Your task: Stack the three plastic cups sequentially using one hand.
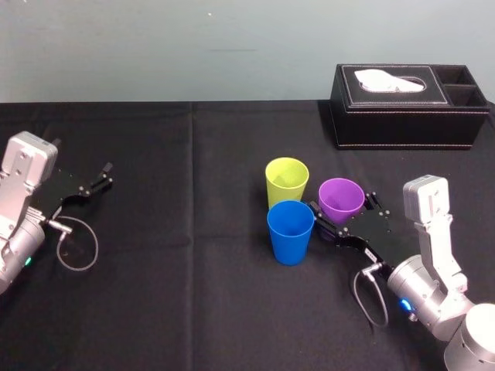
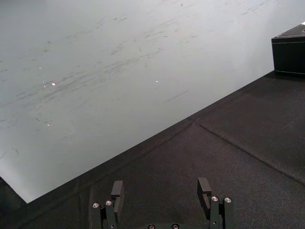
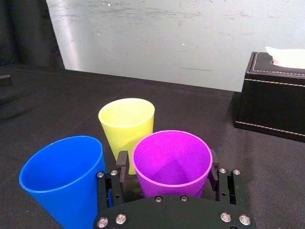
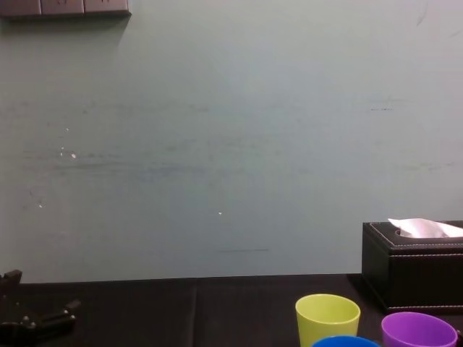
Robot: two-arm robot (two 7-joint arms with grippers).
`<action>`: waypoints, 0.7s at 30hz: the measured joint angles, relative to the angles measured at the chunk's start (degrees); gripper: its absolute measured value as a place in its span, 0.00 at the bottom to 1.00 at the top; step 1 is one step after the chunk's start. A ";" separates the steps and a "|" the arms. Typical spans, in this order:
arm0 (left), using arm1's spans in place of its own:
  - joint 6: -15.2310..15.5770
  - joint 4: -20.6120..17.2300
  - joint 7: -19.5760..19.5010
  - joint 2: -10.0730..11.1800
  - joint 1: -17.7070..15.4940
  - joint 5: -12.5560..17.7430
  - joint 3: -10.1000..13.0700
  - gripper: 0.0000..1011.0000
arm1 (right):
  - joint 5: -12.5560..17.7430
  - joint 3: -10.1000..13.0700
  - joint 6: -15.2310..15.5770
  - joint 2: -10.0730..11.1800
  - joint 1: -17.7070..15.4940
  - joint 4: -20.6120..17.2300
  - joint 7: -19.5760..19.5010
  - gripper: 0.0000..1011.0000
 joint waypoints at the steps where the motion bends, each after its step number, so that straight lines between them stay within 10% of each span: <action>1: 0.00 0.00 0.00 0.00 0.00 0.00 0.00 1.00 | 0.00 -0.01 0.00 0.00 0.00 -0.01 0.00 0.95; 21: 0.00 0.00 0.00 0.00 0.00 0.00 0.00 1.00 | 0.50 0.42 0.23 0.32 0.14 -0.77 0.40 0.74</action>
